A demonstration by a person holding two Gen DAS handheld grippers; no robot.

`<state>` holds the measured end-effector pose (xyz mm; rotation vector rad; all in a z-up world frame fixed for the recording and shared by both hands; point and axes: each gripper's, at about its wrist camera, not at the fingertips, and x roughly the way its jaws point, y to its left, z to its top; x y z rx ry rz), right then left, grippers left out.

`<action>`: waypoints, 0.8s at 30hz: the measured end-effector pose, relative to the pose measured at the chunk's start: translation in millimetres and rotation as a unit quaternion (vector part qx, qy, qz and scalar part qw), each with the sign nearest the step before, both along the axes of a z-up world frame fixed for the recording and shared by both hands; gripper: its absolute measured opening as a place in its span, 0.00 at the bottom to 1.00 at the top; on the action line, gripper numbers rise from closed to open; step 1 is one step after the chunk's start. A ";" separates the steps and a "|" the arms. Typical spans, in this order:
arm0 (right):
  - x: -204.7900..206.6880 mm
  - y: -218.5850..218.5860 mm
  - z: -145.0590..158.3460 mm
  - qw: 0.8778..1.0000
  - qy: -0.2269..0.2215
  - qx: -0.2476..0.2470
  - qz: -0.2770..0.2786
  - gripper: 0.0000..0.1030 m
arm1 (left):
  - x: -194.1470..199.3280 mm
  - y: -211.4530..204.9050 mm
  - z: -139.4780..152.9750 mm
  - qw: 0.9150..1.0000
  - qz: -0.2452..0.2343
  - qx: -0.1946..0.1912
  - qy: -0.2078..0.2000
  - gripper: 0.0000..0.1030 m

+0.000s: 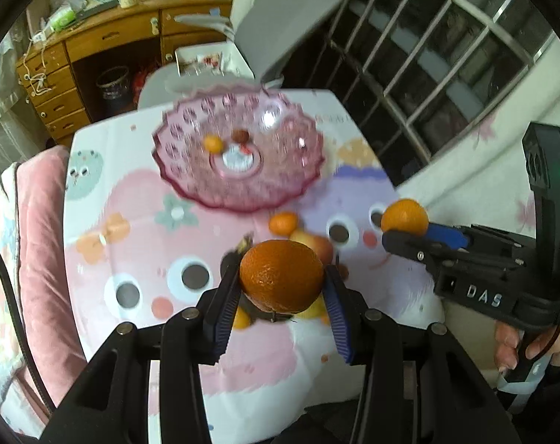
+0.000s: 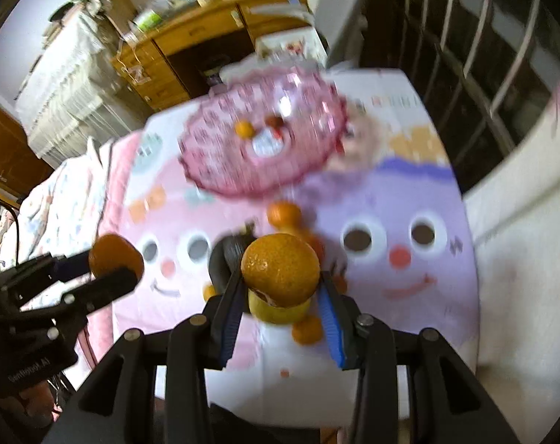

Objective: Organize fruits
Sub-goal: 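Carry both oranges into the pink glass bowl and open both tools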

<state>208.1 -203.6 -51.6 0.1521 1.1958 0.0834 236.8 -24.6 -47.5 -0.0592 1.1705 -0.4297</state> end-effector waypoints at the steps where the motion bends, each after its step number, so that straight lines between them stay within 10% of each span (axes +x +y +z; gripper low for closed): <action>1: 6.8 0.1 5.4 1.000 -0.007 0.000 0.002 0.38 | 5.4 0.7 3.2 1.000 0.005 -0.001 -0.004 0.42; 11: 90.2 -2.6 5.5 0.999 -0.022 0.005 0.035 0.38 | 76.5 4.5 -1.2 0.997 0.068 -0.014 -0.030 0.42; 24: 158.5 -1.4 -86.4 0.996 0.064 0.019 0.066 0.38 | 135.2 7.0 -93.4 0.989 0.140 -0.042 0.022 0.42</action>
